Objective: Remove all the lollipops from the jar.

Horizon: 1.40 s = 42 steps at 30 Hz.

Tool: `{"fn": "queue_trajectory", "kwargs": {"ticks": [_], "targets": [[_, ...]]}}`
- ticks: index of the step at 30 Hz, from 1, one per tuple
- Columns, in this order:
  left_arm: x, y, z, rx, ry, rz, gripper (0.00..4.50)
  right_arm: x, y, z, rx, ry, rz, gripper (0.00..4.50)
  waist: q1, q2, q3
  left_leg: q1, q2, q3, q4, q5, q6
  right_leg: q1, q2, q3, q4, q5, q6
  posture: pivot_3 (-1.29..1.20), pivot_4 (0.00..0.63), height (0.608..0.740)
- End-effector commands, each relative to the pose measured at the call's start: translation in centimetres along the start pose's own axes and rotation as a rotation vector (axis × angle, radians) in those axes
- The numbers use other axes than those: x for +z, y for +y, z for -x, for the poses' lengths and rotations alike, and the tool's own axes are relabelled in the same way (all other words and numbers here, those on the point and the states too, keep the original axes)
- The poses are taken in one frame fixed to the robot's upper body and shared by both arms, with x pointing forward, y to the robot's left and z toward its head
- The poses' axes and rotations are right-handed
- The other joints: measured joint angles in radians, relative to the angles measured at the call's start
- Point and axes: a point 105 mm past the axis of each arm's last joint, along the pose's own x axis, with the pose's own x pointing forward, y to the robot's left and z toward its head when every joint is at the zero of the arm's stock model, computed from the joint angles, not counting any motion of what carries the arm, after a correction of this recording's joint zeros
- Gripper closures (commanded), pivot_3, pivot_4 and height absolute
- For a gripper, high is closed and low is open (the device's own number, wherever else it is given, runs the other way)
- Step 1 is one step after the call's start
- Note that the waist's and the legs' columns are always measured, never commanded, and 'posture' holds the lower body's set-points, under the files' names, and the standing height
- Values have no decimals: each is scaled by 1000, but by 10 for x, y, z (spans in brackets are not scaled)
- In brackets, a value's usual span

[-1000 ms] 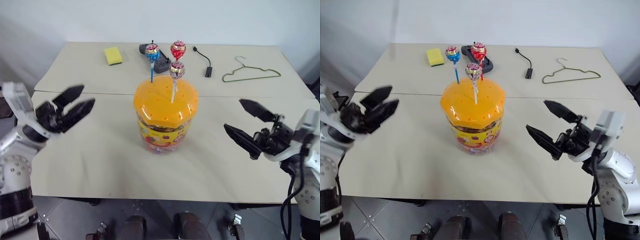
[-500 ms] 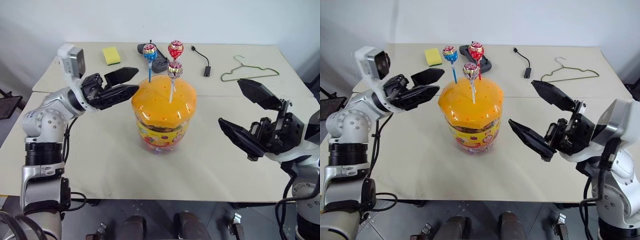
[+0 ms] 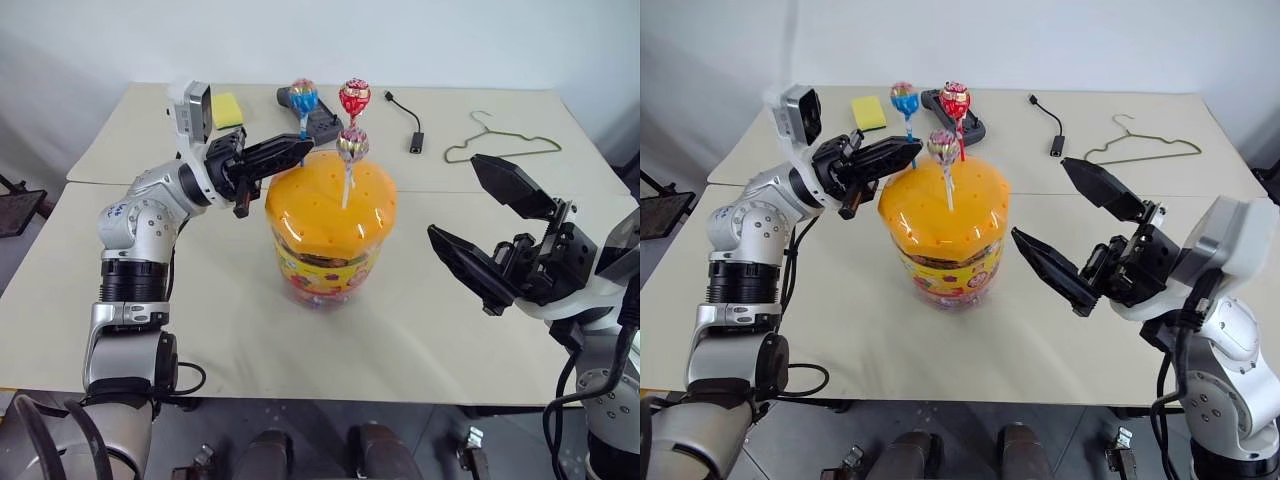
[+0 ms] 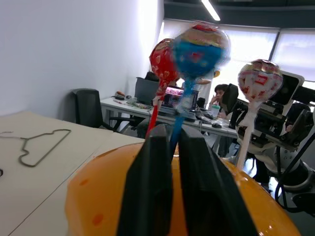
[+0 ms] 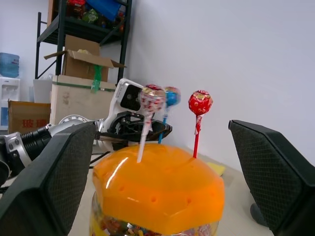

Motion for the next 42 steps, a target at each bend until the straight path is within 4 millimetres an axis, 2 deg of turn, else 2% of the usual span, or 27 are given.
{"fn": "queue_trajectory", "kwargs": {"ticks": [1, 4, 7, 11, 12, 15, 17, 18, 21, 23, 25, 27, 30, 33, 37, 40, 42], "targets": [[63, -6, 1, -32, -304, 40, 4433, 5, 6, -4, 15, -27, 10, 0, 0, -1, 0, -1, 0, -1, 1, 0, 0, 0, 0, 0, 0, 0, 0, 0, 150, 740], [91, -5, 18, 13, -448, 67, 4433, 2, 7, -6, 51, -17, 41, 0, -5, -1, 0, -2, 0, -1, 3, 0, 0, -1, 0, 0, 1, 0, 0, 0, 150, 740], [91, 7, 43, 203, -409, 13, 4433, -10, 20, -3, 207, 62, 83, 0, -14, -1, 0, 0, 0, -1, 2, 0, 0, -1, 0, 0, 2, 0, 0, 0, 150, 740], [45, 23, 106, 593, -20, -55, 4433, -26, 37, 12, 433, 178, -9, 0, -31, -1, 0, 3, 0, 1, -1, 0, 0, 0, 1, 0, 2, 0, 0, 0, 150, 740], [24, 22, 131, 694, 149, -74, 4433, -30, 39, 16, 467, 200, -28, 0, -31, -1, 0, 5, 0, 0, -2, 0, 0, 0, 2, 0, 2, 0, 0, 0, 150, 740], [-25, 4, 197, 901, 503, -27, 4433, -38, 43, 23, 523, 236, -69, 0, -34, -1, 1, 4, 0, -1, -3, 0, 0, -1, 1, 3, 2, 0, 0, 0, 150, 740], [-42, -8, 228, 1047, 580, 65, 4433, -43, 43, 26, 538, 246, -72, 0, -25, -1, 1, 3, 0, -2, -3, 0, 0, -1, 0, 5, 0, 0, 0, 0, 150, 740], [-47, -12, 237, 1100, 590, 102, 4433, -44, 43, 26, 541, 247, -71, 0, -19, -1, 0, 3, 0, -2, -3, 0, 0, -1, 0, 5, -1, 0, 0, 0, 150, 740], [-50, -17, 242, 1147, 591, 135, 4433, -46, 43, 27, 545, 247, -68, 0, 14, -3, 1, 1, -1, -5, -1, 0, 1, 1, -2, 3, -2, 0, 0, 0, 150, 740], [-56, -24, 249, 1149, 690, 62, 4433, -48, 40, 28, 535, 248, -78, 0, 24, -3, 0, 0, -2, -7, -1, 0, 1, 1, -3, 1, -3, 0, 0, 0, 150, 740], [-74, -50, 272, 1202, 803, 88, 4433, -65, 26, 45, 451, 311, -92, 0, 23, -4, -1, 1, -2, -6, -2, -1, 1, 1, -3, 2, -4, 0, 0, 0, 150, 740], [-80, -63, 285, 1260, 803, 125, 4433, -73, 21, 57, 417, 359, -97, 0, 11, -4, -1, 2, -2, -5, -5, -2, 1, 1, -3, 2, -7, 0, 0, 0, 150, 740], [-80, -70, 287, 1250, 795, 133, 3821, -74, 18, 60, 397, 369, -92, 0, -2, -2, -1, 1, -1, -3, -6, -4, 1, 0, -3, 1, -7, 0, 0, 0, 150, 740], [-76, -71, 289, 1242, 777, 116, 2922, -70, 14, 56, 369, 345, -81, 0, -9, -2, -1, 3, 0, -1, -6, -3, 1, 1, -3, 1, -6, 0, 0, 0, 150, 740], [-54, -72, 273, 1082, 626, 42, 1706, -52, 7, 26, 316, 241, -120, 0, -23, -2, -1, 4, 0, -1, -5, -1, 1, 1, -3, 1, -5, 2, -3, 0, 150, 740], [-29, -74, 261, 971, 471, -10, 881, -41, 6, -2, 311, 165, -146, 0, -25, -2, -1, 4, 1, -1, -5, 0, 0, 0, -3, 0, -5, 2, -4, 0, 150, 740], [-13, -72, 243, 873, 379, -68, 273, -37, 2, -17, 295, 140, -154, 0, -23, -2, -1, 3, 1, -2, -5, 0, 0, -1, -3, -1, -4, 2, -4, 0, 150, 740]]}}
